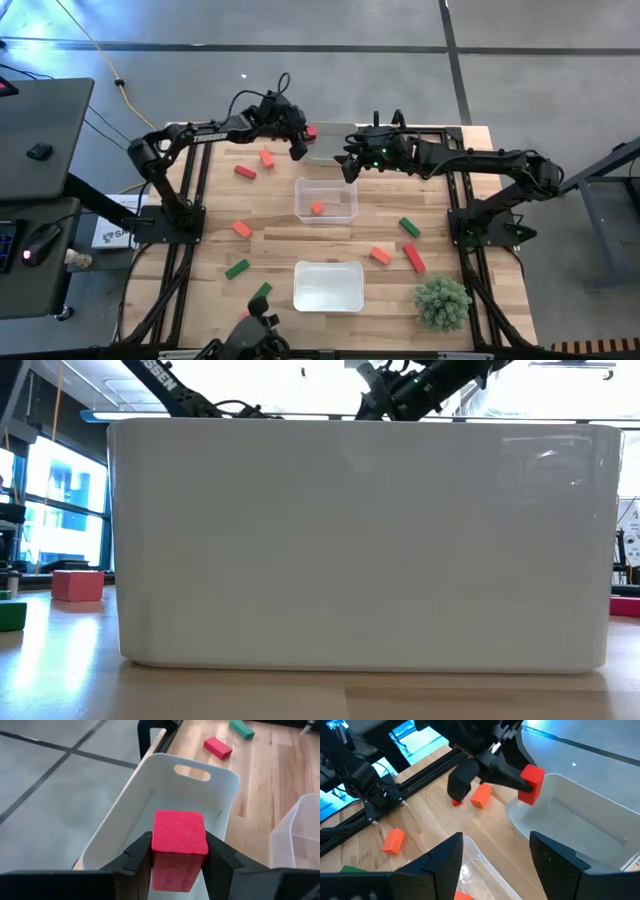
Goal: Sort & place blocks by color
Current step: Put the center right red block into the gray bin
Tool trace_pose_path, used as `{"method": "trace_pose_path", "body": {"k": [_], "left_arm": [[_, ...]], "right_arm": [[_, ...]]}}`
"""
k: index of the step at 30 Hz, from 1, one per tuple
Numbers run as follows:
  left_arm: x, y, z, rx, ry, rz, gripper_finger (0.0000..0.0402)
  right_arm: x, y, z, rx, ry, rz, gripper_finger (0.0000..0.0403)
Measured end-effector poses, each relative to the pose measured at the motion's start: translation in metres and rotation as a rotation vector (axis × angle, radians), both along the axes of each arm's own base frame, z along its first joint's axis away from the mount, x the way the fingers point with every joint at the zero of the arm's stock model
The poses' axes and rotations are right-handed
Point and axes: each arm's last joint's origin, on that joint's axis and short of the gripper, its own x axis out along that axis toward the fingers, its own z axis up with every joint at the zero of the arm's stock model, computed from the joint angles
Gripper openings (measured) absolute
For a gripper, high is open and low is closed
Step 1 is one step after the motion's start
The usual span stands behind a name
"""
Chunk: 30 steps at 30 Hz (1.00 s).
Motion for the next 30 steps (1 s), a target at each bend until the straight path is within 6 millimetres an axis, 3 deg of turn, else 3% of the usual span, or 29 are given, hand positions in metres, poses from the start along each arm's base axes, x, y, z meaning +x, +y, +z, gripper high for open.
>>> {"method": "trace_pose_path", "body": {"k": [21, 30], "left_arm": [[0.010, 0.010, -0.044, -0.090, 0.046, 0.000, 0.0122], [0.012, 0.012, -0.043, -0.074, 0.019, 0.005, 0.0124]], "right_arm": [[0.000, 0.000, 0.000, 0.001, 0.001, 0.002, 0.0216], [0.000, 0.000, 0.000, 0.001, 0.001, 0.002, 0.0216]]}}
